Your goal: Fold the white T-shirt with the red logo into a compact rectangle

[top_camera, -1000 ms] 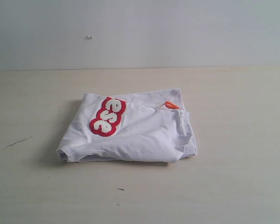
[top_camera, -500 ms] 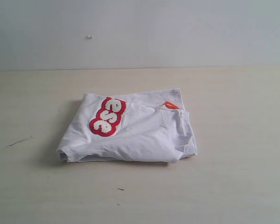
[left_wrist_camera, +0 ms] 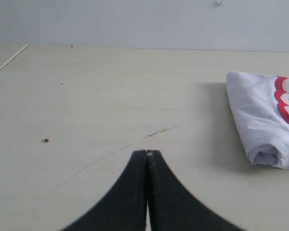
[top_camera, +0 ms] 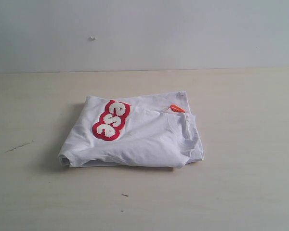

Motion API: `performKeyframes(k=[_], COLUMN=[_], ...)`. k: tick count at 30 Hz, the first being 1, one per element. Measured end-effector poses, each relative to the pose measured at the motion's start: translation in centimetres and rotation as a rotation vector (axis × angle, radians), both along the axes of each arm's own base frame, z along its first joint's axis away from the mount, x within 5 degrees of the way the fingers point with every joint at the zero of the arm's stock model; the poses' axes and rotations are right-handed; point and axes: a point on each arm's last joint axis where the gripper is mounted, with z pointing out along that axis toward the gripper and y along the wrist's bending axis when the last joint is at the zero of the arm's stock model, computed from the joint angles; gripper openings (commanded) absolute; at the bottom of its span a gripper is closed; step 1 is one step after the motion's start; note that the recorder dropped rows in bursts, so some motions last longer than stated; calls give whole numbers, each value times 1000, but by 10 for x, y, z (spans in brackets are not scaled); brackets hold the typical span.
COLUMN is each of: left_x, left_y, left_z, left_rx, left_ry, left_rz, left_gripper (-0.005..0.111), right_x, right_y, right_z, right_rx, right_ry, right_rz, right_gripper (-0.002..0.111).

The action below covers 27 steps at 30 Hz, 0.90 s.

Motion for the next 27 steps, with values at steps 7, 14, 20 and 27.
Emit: performKeyframes(k=[7, 14, 20, 27], left_x=[0, 0, 0, 0], left_y=[0, 0, 0, 0], left_z=[0, 0, 0, 0], left_rx=[0, 0, 0, 0], left_ry=[0, 0, 0, 0], left_rz=[0, 0, 0, 0], left_gripper=[0, 0, 0, 0], right_x=[5, 5, 5, 4], right_y=[-1, -1, -1, 0], right_z=[-30, -32, -40, -45], right_rx=[5, -27, -46, -35], right_ry=[83, 100, 199, 246], right_rz=[-1, -4, 1, 4], right_gripper=[0, 0, 0, 0])
